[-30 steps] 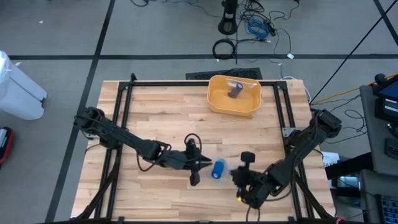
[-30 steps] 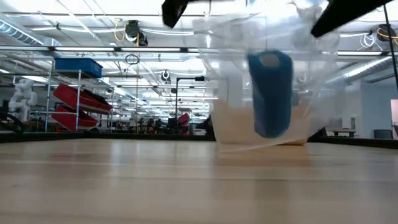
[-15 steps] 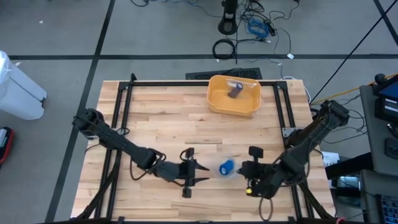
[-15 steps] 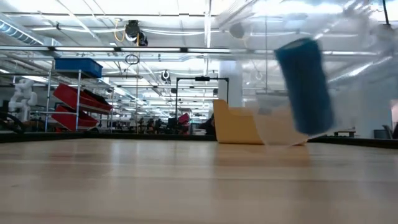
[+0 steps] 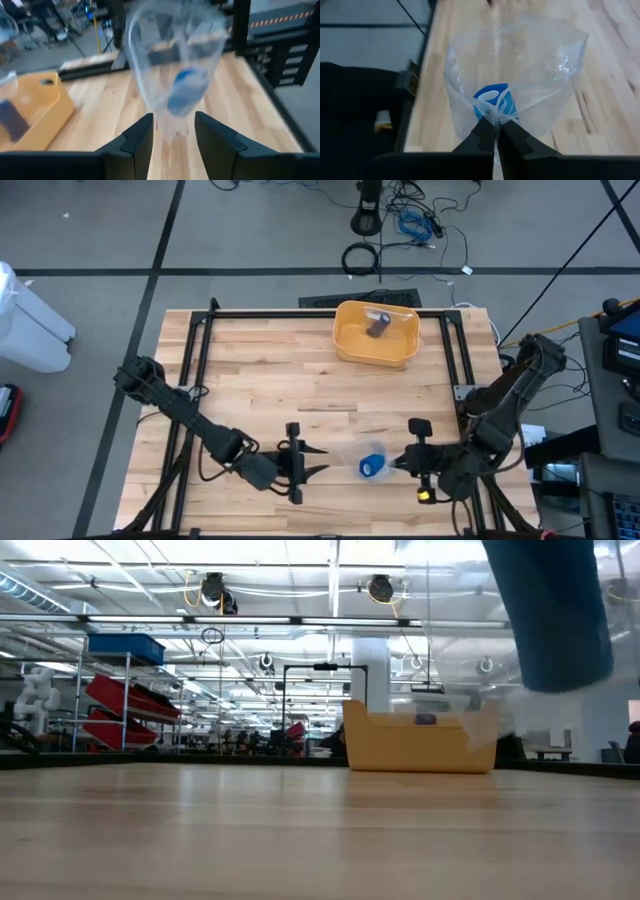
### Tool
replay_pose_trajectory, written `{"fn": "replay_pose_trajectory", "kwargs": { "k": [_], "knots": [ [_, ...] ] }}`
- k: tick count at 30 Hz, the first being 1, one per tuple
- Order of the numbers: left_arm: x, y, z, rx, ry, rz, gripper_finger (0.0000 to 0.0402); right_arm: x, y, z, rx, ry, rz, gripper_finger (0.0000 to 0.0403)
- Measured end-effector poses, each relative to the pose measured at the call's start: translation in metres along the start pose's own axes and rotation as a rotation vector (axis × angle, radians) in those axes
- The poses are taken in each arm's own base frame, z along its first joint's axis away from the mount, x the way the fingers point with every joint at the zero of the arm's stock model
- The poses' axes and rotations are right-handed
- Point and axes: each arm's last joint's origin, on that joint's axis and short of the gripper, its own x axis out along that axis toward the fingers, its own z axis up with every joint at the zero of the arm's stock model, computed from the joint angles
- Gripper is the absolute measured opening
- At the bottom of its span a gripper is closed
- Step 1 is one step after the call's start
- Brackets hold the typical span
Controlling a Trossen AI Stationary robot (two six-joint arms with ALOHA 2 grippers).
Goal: Roll bandage
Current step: Close the transparent zip bag
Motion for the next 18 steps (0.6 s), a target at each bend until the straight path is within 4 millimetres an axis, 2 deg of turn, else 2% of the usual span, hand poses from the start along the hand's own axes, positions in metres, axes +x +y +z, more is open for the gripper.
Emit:
{"fn": "replay_pose_trajectory", "kwargs": {
  "k": [7,14,18],
  "knots": [
    [0.010,0.014,-0.018,-0.085,0.041,0.062,0.0164,-0.006,0.004,0.006,-0.037,-0.058,0.053,0.0000],
    [0.011,0.011,-0.008,-0.053,-0.048,-0.102,0.0220,-0.006,0.001,0.007,-0.059,-0.107,-0.026,0.0000],
    [0.012,0.013,-0.009,-0.057,-0.036,-0.079,0.0238,-0.006,0.001,0.007,-0.068,-0.110,-0.031,0.0000]
  ]
}}
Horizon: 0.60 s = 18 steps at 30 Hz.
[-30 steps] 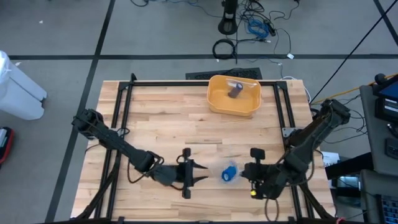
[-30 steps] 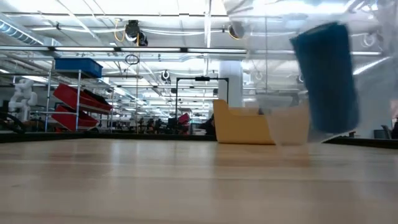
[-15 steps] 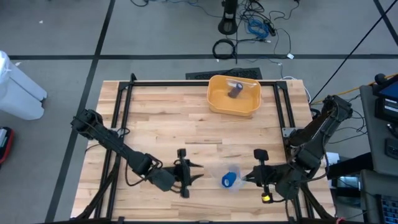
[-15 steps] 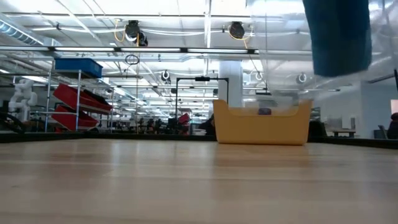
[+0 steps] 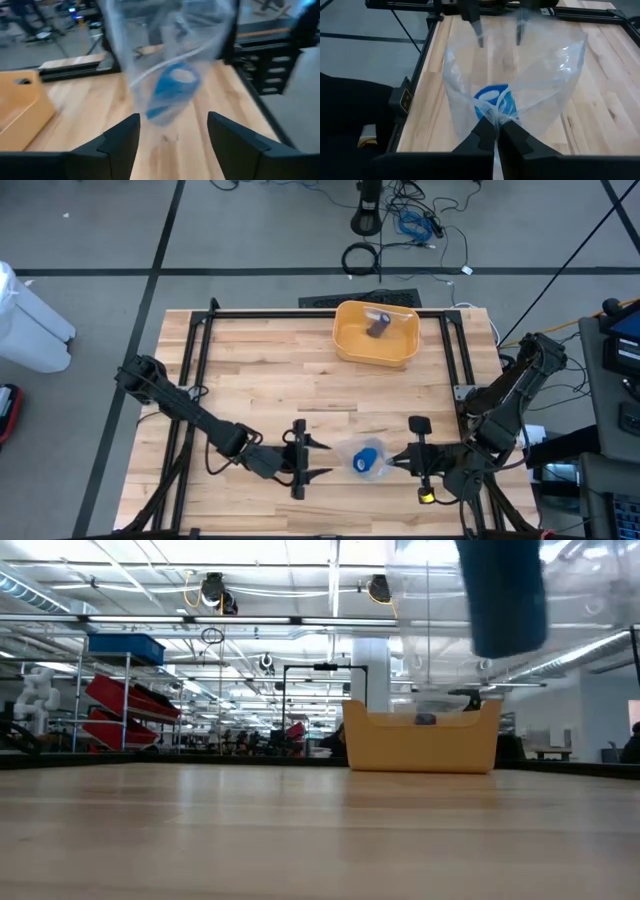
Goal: Roll bandage
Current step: Close the transparent zip bag
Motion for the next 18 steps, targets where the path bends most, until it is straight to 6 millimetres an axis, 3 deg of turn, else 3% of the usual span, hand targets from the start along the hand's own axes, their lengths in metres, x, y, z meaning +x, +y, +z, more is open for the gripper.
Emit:
{"fn": "replay_pose_trajectory", "kwargs": {
  "k": [8,18],
  "knots": [
    [0.008,0.014,-0.002,-0.075,0.007,0.130,0.0239,0.000,0.001,0.000,0.000,0.012,0.022,0.0000],
    [0.011,0.017,0.001,-0.100,-0.020,0.024,0.0239,0.000,0.001,0.001,-0.015,0.001,0.018,0.0000]
  ]
}}
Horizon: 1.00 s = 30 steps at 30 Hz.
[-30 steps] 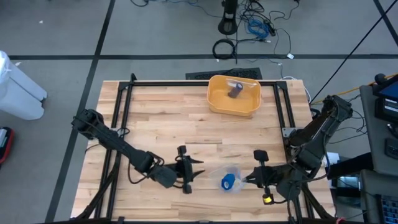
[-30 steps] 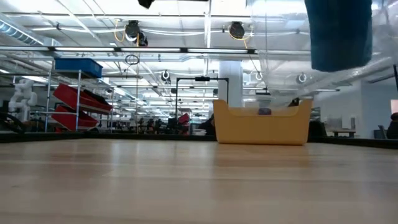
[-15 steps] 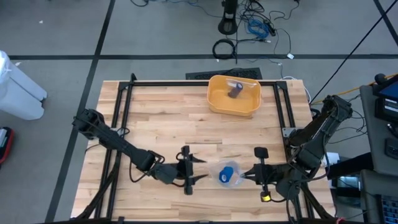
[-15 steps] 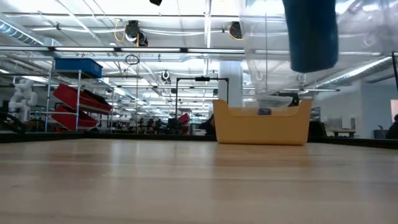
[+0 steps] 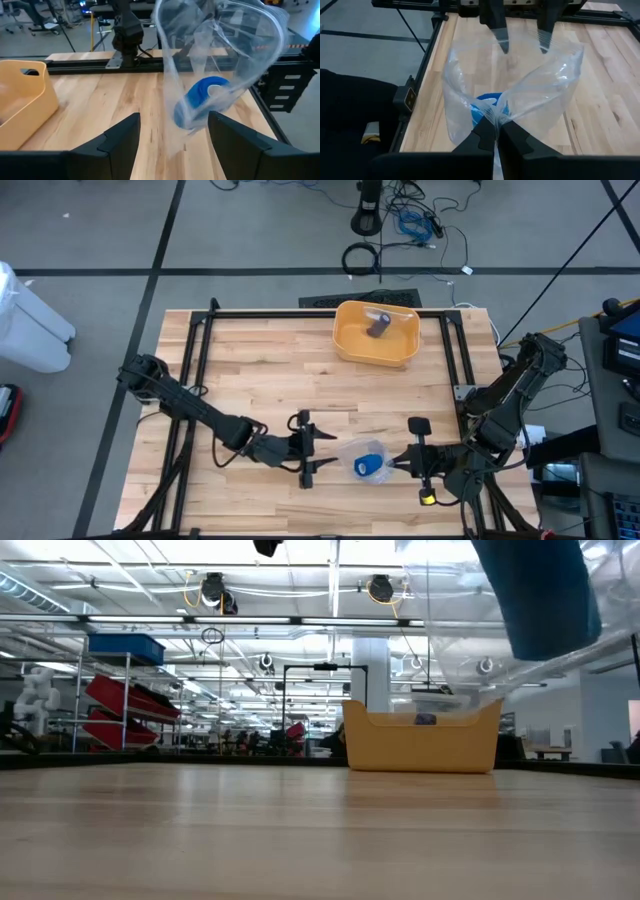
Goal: Roll bandage
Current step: Close the transparent zip bag
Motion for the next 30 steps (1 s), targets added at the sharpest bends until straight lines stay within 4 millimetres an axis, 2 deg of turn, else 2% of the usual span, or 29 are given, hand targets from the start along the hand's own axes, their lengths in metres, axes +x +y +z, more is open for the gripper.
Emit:
{"fn": "replay_pose_trajectory", "kwargs": {
  "k": [4,7,14,16,20,25,30],
  "knots": [
    [0.000,0.000,0.000,0.001,-0.001,-0.003,0.0235,0.001,-0.002,0.001,0.007,-0.005,-0.010,0.0000],
    [0.000,0.000,0.000,-0.004,-0.001,-0.006,0.0206,0.002,-0.002,0.001,0.008,-0.005,-0.011,0.0000],
    [0.000,-0.001,0.000,0.003,-0.001,-0.010,0.0044,0.005,-0.002,0.000,-0.002,0.014,-0.018,0.0000],
    [0.000,-0.002,0.000,0.003,0.001,-0.048,0.0012,0.009,0.000,-0.004,-0.025,0.041,-0.033,0.0000],
    [0.000,-0.004,0.000,0.000,0.007,-0.126,0.0006,0.023,0.003,-0.010,-0.035,0.087,-0.063,0.0000],
    [-0.003,-0.007,-0.004,-0.034,0.059,-0.144,0.0003,0.039,0.005,-0.018,-0.035,0.149,-0.091,0.0000],
    [-0.006,-0.007,-0.016,-0.105,0.200,-0.118,0.0002,0.039,0.004,-0.022,0.059,0.199,-0.090,0.0004]
  ]
}}
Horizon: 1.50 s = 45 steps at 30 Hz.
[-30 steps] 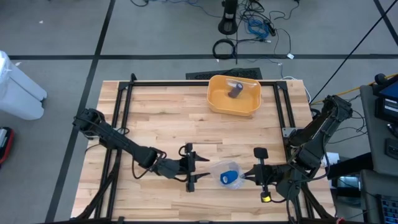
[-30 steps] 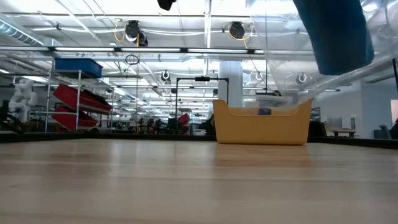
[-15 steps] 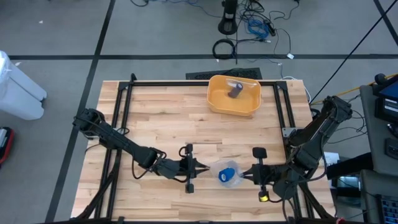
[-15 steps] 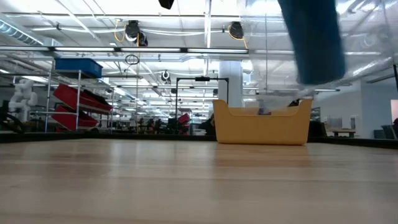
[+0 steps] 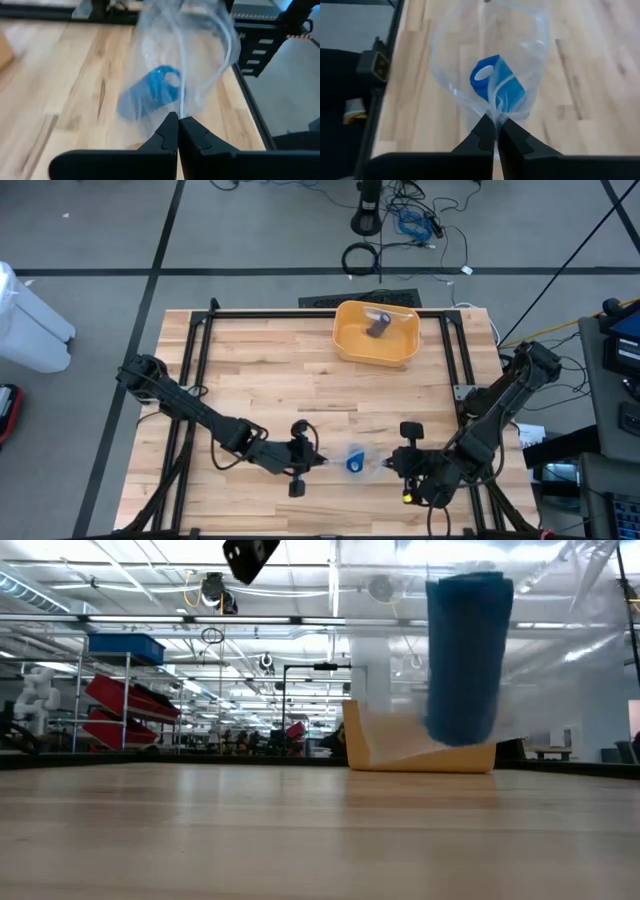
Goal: Roll bandage
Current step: Close the transparent zip bag
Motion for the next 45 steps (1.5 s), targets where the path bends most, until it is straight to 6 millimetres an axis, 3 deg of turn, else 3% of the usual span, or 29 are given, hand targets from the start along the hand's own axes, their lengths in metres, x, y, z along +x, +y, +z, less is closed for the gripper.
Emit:
{"fn": "replay_pose_trajectory", "kwargs": {
  "k": [8,14,18,22,26,29,34,40,45],
  "knots": [
    [-0.001,-0.001,-0.002,-0.032,0.023,0.008,0.0001,-0.005,0.001,0.003,0.051,0.032,0.112,0.0057],
    [-0.003,-0.006,-0.004,-0.039,0.028,-0.003,0.0001,-0.008,0.009,-0.001,0.021,0.246,0.391,0.0121],
    [-0.007,-0.006,-0.002,-0.077,0.022,0.009,0.0000,-0.012,0.010,-0.003,0.081,0.340,0.486,0.0137],
    [-0.007,-0.004,-0.001,-0.121,0.005,0.075,0.0000,-0.012,0.005,0.008,0.133,0.224,0.368,0.0135],
    [-0.008,-0.005,0.006,-0.136,-0.014,0.087,0.0000,-0.015,-0.005,0.031,0.320,0.034,0.188,0.0126],
    [-0.009,-0.005,0.008,-0.150,-0.025,0.105,0.0000,-0.019,-0.010,0.045,0.358,-0.037,0.155,0.0119],
    [-0.009,-0.004,0.008,-0.175,-0.024,0.129,0.0000,0.001,-0.013,0.049,0.379,0.021,0.132,0.0110],
    [-0.009,-0.002,0.007,-0.196,-0.033,0.172,0.0000,0.032,-0.016,0.040,0.351,0.164,0.049,0.0109],
    [-0.009,-0.002,0.007,-0.196,-0.037,0.179,0.0000,0.040,-0.022,0.029,0.316,0.284,-0.042,0.0079]
  ]
}}
